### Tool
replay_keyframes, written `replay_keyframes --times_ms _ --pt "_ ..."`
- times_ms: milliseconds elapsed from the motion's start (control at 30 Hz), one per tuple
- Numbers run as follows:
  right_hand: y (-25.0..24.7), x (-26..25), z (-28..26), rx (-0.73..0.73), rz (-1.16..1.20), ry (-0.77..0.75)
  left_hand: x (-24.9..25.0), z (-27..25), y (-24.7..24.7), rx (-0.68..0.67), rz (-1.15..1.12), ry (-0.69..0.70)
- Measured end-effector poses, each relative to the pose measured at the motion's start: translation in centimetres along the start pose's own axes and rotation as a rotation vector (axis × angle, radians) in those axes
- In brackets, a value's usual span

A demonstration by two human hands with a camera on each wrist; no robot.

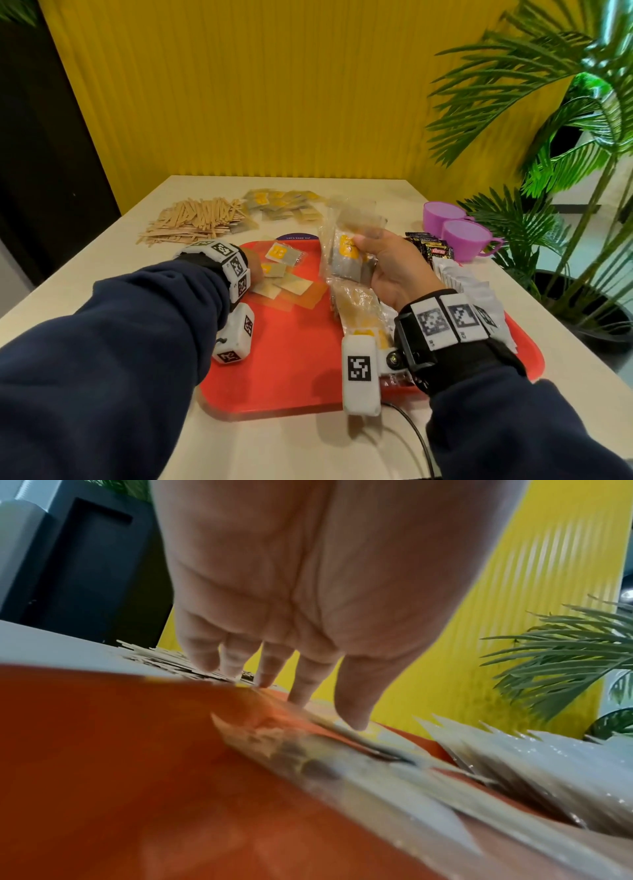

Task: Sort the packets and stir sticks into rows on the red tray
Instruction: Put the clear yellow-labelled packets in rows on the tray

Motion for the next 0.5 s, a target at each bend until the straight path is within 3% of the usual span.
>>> replay_keyframes --times_ms 333,500 --pt "0.4 0.4 0.2 -0.031 0.011 0.003 -1.7 2.7 1.6 -0.071 -0.144 -0.086" --pt "0.4 0.5 0.2 -0.041 0.023 0.016 -1.8 3.2 1.7 -0.027 -0.123 -0.079"
Point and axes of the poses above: each hand's wrist, its own z-axis towards the middle knuckle, its own y-axis out of the palm, x = y × z, the point moved 5 cm from there along z, towards the middle knuckle, and after that the axes turned 14 degrees about x, right-handed, at the moved point
